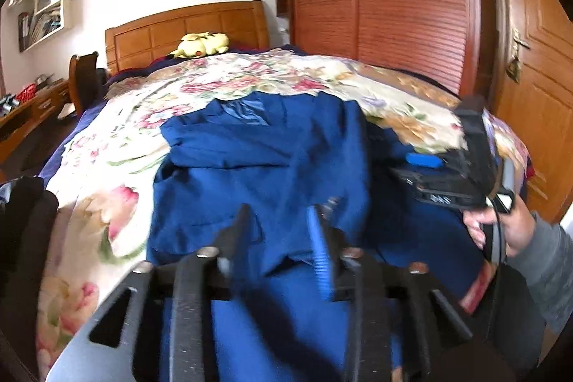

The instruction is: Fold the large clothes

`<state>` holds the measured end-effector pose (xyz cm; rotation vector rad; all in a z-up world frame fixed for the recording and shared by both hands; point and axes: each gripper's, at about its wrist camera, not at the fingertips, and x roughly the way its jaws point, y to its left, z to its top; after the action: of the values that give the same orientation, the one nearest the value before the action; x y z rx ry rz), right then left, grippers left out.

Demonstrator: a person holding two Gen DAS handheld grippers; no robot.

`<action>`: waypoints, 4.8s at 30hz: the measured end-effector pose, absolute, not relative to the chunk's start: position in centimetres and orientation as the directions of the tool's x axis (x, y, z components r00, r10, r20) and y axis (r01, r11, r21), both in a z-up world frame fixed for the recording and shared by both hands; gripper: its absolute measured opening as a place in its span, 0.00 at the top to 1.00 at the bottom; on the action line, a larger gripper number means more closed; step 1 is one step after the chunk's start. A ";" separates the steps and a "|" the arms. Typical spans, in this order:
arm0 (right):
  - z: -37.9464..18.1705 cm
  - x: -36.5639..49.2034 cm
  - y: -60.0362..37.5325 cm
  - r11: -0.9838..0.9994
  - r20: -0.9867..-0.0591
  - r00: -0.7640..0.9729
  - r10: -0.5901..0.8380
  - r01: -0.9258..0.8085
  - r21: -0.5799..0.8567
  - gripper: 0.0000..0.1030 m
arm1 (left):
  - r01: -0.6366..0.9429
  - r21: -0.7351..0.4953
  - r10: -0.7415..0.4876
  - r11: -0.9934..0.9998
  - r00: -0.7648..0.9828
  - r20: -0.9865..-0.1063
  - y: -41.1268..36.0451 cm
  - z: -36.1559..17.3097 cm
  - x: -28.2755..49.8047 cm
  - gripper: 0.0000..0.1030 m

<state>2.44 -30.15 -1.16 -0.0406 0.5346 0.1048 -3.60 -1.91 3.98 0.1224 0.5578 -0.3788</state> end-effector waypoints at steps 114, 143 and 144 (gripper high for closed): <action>0.0 4.7 -30.3 0.986 -0.562 0.815 0.142 -0.169 0.004 0.45 | 0.280 0.001 -0.227 0.960 0.780 -0.582 3.9 2.8 1.3 0.23; -0.3 -5.3 -35.2 0.994 -0.589 0.807 0.050 -0.095 -0.047 0.32 | 0.198 -0.009 -0.158 0.980 0.755 -0.637 9.3 -0.7 -6.3 0.23; -0.3 -5.6 -35.7 0.995 -0.594 0.804 0.044 -0.090 -0.049 0.32 | 0.198 -0.011 -0.159 0.980 0.751 -0.641 9.4 -0.9 -6.3 0.23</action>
<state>-5.58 -35.72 -0.31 -0.0755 0.6335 0.0715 -6.30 9.37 -0.92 0.0588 0.6944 -0.1948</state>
